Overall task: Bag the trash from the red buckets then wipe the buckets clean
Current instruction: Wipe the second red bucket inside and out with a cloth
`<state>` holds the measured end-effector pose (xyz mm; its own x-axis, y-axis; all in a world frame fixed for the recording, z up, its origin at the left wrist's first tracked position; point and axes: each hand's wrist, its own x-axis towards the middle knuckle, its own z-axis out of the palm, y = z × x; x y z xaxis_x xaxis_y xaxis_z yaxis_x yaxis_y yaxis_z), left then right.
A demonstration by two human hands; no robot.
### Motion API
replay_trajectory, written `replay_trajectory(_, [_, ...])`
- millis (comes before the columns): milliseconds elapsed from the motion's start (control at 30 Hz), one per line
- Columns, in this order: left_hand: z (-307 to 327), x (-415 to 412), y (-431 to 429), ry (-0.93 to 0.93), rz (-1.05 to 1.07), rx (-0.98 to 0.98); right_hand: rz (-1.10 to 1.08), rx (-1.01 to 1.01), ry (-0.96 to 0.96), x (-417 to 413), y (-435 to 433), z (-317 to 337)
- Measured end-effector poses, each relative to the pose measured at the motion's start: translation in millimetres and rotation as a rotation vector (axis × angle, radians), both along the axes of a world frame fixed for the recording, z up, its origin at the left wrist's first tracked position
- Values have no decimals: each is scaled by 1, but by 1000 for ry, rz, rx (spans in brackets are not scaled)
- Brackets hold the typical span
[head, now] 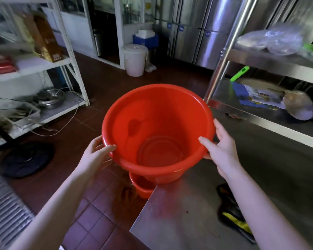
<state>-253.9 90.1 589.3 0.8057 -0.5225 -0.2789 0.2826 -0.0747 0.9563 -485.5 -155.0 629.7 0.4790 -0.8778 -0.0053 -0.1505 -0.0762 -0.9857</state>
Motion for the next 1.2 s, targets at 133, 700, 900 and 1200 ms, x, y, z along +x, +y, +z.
replay_trajectory(133, [-3, 23, 22, -23, 95, 52, 83, -2, 20, 43, -1, -15])
replay_trajectory(700, [-127, 187, 58, 171, 21, 193, 5, 255, 355, 204, 40, -137])
replay_trajectory(900, [-210, 279, 78, 274, -52, 370, -114, 363, 569, 275, 88, -227])
replay_trajectory(1200, [-361, 363, 99, 422, -84, 573, -108, 451, 732, 365, 120, -379])
